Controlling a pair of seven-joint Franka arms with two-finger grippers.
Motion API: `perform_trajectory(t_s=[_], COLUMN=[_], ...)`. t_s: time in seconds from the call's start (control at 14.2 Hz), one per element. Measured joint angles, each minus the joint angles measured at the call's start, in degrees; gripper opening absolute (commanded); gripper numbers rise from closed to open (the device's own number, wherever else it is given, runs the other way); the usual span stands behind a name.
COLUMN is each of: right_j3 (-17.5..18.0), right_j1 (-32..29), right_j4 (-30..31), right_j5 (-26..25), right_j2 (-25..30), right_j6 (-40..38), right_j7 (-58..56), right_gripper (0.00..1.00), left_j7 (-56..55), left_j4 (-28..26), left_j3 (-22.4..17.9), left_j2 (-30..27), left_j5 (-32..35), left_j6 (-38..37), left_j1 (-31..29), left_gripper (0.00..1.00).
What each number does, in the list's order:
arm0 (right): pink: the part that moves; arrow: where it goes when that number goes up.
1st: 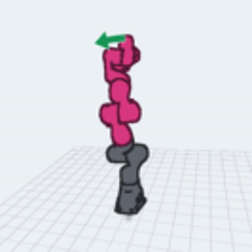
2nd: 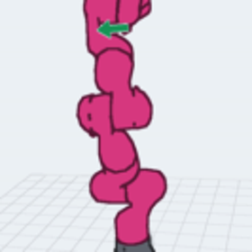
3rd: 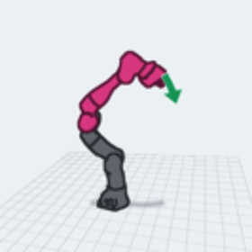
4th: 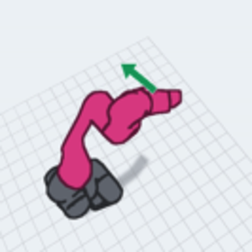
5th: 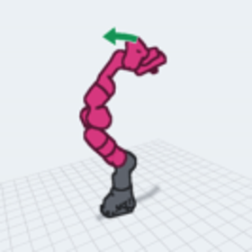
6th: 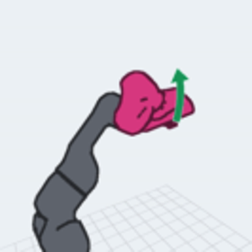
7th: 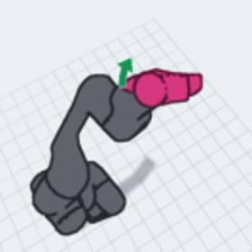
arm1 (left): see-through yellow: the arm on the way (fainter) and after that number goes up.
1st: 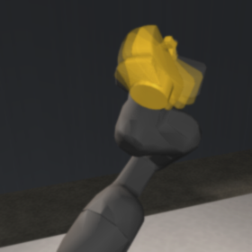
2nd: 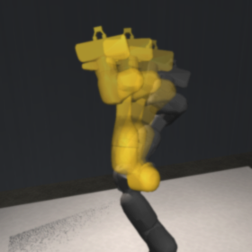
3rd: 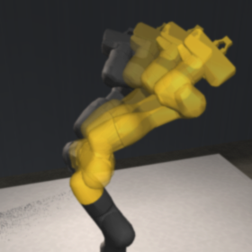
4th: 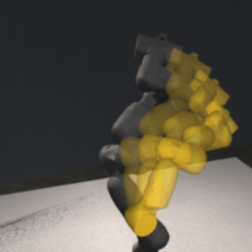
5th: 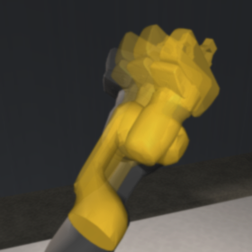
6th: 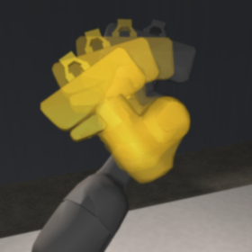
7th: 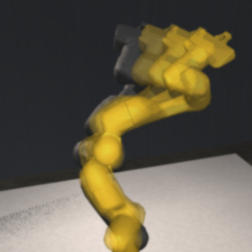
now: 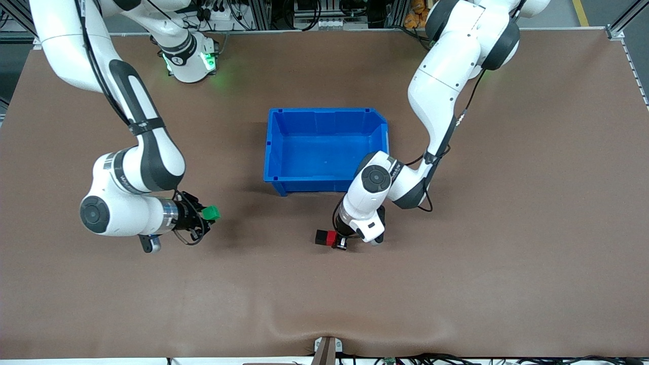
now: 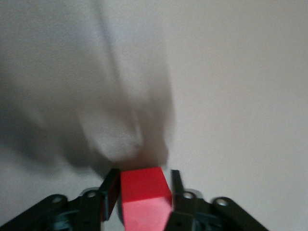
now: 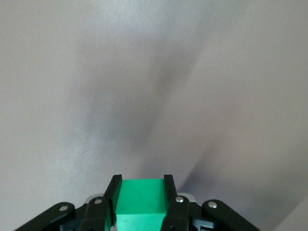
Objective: Attach green and red cubes to black cube
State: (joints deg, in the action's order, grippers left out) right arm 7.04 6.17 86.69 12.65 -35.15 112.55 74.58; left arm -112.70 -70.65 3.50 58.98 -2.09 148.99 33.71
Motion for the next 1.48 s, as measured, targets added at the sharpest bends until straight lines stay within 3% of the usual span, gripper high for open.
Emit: perform_trajectory(t_s=[0.57,1.13,1.48], right_j3=[-0.02,-0.01,-0.03], right_j1=[3.86,8.24,11.64], right_j4=[-2.08,-3.37,-8.51], right_j5=[0.05,1.92,1.95], right_j2=[-0.93,-4.29,-9.88], right_j6=[1.84,13.89,17.92], right_j7=[11.68,25.54,33.64], right_gripper=[0.00,0.00,0.00], left_j7=[-4.25,-3.72,6.16], left_j4=[1.19,1.73,0.72], left_j3=[-1.63,-3.70,-3.70], left_j2=[-1.39,-12.76,-18.83], left_j5=[0.00,0.00,0.27], left_j6=[-5.85,-14.06,-18.53], left_j1=[0.00,-9.60,-15.19], left_gripper=[1.00,1.00,1.00])
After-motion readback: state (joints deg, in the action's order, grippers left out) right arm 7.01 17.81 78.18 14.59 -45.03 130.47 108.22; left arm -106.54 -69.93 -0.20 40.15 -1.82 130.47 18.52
